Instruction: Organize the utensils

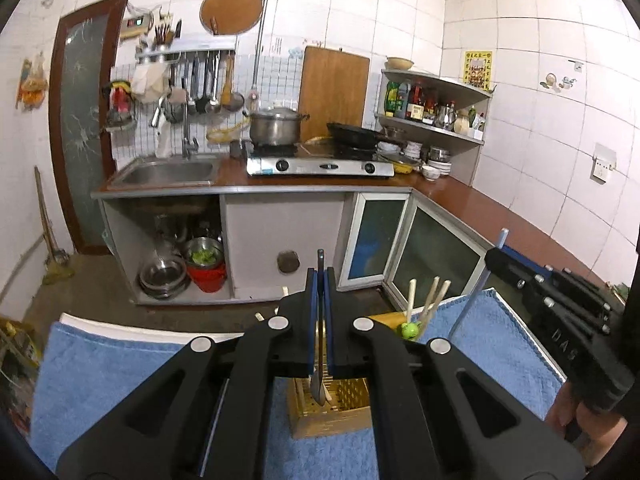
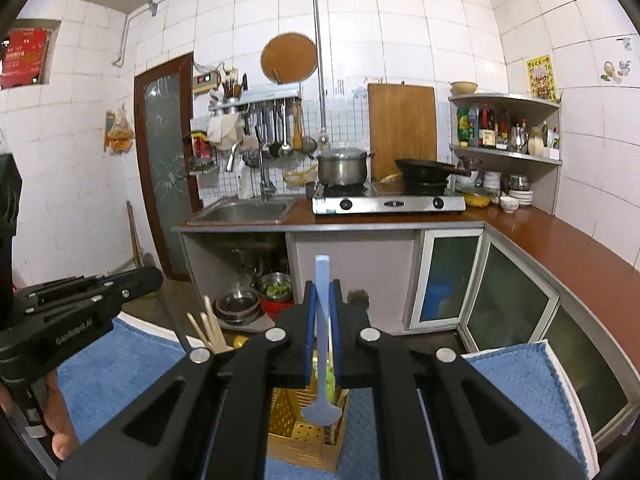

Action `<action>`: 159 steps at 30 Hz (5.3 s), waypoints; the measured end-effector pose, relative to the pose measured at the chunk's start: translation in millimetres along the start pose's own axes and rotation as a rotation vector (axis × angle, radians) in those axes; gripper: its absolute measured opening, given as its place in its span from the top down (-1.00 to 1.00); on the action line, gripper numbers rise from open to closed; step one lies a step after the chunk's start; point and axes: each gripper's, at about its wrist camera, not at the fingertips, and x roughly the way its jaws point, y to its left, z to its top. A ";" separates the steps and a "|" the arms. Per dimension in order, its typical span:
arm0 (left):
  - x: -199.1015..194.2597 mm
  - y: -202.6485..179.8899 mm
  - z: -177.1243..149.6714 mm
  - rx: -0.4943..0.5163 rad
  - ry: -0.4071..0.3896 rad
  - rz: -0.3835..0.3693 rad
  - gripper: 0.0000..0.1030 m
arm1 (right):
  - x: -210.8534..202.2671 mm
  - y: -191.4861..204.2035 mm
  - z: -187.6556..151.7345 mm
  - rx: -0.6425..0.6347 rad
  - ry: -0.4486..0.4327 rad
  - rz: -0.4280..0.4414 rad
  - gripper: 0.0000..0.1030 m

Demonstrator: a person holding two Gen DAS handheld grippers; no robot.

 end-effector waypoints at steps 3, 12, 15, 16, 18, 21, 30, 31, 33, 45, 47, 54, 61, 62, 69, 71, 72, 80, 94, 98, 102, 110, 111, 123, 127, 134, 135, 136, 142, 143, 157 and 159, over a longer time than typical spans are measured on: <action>25.6 1.2 -13.9 0.025 0.029 0.004 0.97 | 18.6 -1.7 -16.2 0.008 0.031 0.004 0.87; 64.6 13.4 -72.6 0.028 0.038 0.061 0.90 | 55.9 -11.9 -81.1 0.025 0.059 -0.018 0.85; 72.1 17.7 -83.7 0.020 0.053 0.086 0.85 | 63.5 -11.6 -97.7 0.010 0.077 -0.025 0.82; 71.9 18.8 -86.7 0.020 0.055 0.091 0.84 | 64.7 -12.2 -101.7 0.010 0.085 -0.017 0.82; 66.8 19.6 -89.8 0.020 0.054 0.097 0.71 | 63.7 -13.9 -105.3 0.013 0.100 -0.015 0.41; 42.6 23.4 -86.5 0.009 0.027 0.103 0.09 | 46.9 -19.5 -101.2 0.035 0.076 -0.013 -0.08; -62.0 36.1 -90.3 0.000 -0.086 0.200 -0.79 | -36.8 -24.3 -99.5 0.037 0.046 -0.033 -0.34; -74.9 37.0 -95.6 -0.003 -0.097 0.205 -0.90 | -50.2 -23.0 -103.5 0.038 0.036 -0.036 -0.38; -91.9 38.1 -108.2 -0.012 -0.098 0.205 -0.90 | -70.6 -21.2 -111.5 0.041 0.018 -0.041 -0.54; -175.5 22.5 -198.6 -0.038 -0.105 0.196 -0.90 | -169.9 11.5 -187.6 0.076 -0.034 0.014 -0.91; -185.8 16.6 -215.1 -0.030 -0.122 0.223 -0.90 | -178.0 18.0 -201.6 0.058 -0.037 0.004 -0.91; -199.8 11.8 -252.0 -0.049 -0.159 0.264 -0.90 | -192.2 26.4 -232.3 0.040 -0.023 -0.027 -0.92; -183.9 4.9 -272.5 0.014 -0.149 0.298 -0.90 | -191.3 32.0 -247.8 0.014 -0.057 -0.024 -0.92; -184.0 5.7 -272.8 0.011 -0.152 0.297 -0.90 | -191.6 32.0 -249.0 0.015 -0.059 -0.022 -0.92; -181.3 7.0 -280.7 -0.004 -0.165 0.307 -0.90 | -199.6 25.5 -254.7 0.030 -0.109 -0.043 -0.92; -178.7 4.5 -283.2 0.006 -0.159 0.313 -0.90 | -200.3 23.7 -254.7 0.037 -0.111 -0.044 -0.91; -177.1 3.0 -284.2 0.013 -0.154 0.314 -0.90 | -201.6 23.1 -254.9 0.039 -0.119 -0.051 -0.92; -174.3 -4.5 -287.9 0.040 -0.144 0.300 -0.90 | -202.2 24.5 -254.4 0.033 -0.123 -0.078 -0.92; -175.0 -1.8 -288.2 0.029 -0.135 0.273 -0.90 | -201.5 30.4 -255.2 0.011 -0.125 -0.089 -0.92; -175.5 -1.9 -287.9 0.029 -0.135 0.272 -0.90 | -201.4 31.7 -255.4 0.004 -0.124 -0.091 -0.92; -174.9 -1.6 -288.2 0.021 -0.130 0.267 -0.90 | -201.3 32.2 -255.1 0.000 -0.124 -0.091 -0.92; -175.9 -2.0 -288.3 0.025 -0.139 0.262 -0.90 | -200.7 31.9 -255.0 -0.001 -0.122 -0.091 -0.92; -176.4 -2.3 -288.5 0.026 -0.140 0.261 -0.90 | -201.1 32.4 -255.1 -0.001 -0.123 -0.091 -0.92; -177.9 -2.8 -287.9 0.027 -0.146 0.260 -0.90 | -200.5 32.1 -255.1 -0.002 -0.123 -0.092 -0.92; -178.6 -3.8 -287.2 0.029 -0.151 0.261 -0.90 | -201.0 32.3 -255.3 -0.003 -0.124 -0.091 -0.92; -179.9 -5.8 -287.5 0.031 -0.159 0.265 -0.90 | -199.8 30.4 -255.1 0.003 -0.120 -0.099 -0.92; -179.9 -6.1 -287.4 0.032 -0.161 0.265 -0.90 | -200.1 30.1 -255.4 0.003 -0.119 -0.099 -0.92; -179.8 -6.1 -287.2 0.032 -0.162 0.265 -0.90 | -200.0 29.4 -255.4 0.002 -0.119 -0.099 -0.92; -179.3 -6.6 -287.3 0.031 -0.162 0.266 -0.90 | -199.7 28.7 -255.5 0.002 -0.119 -0.099 -0.92; -179.2 -6.7 -287.3 0.032 -0.162 0.266 -0.90 | -199.7 28.3 -255.5 0.002 -0.119 -0.099 -0.92; -180.0 -6.2 -288.1 0.032 -0.163 0.265 -0.90 | -199.9 28.7 -255.5 0.001 -0.118 -0.099 -0.92; -180.0 -6.3 -288.1 0.032 -0.163 0.265 -0.90 | -201.4 29.5 -256.7 0.001 -0.117 -0.100 -0.92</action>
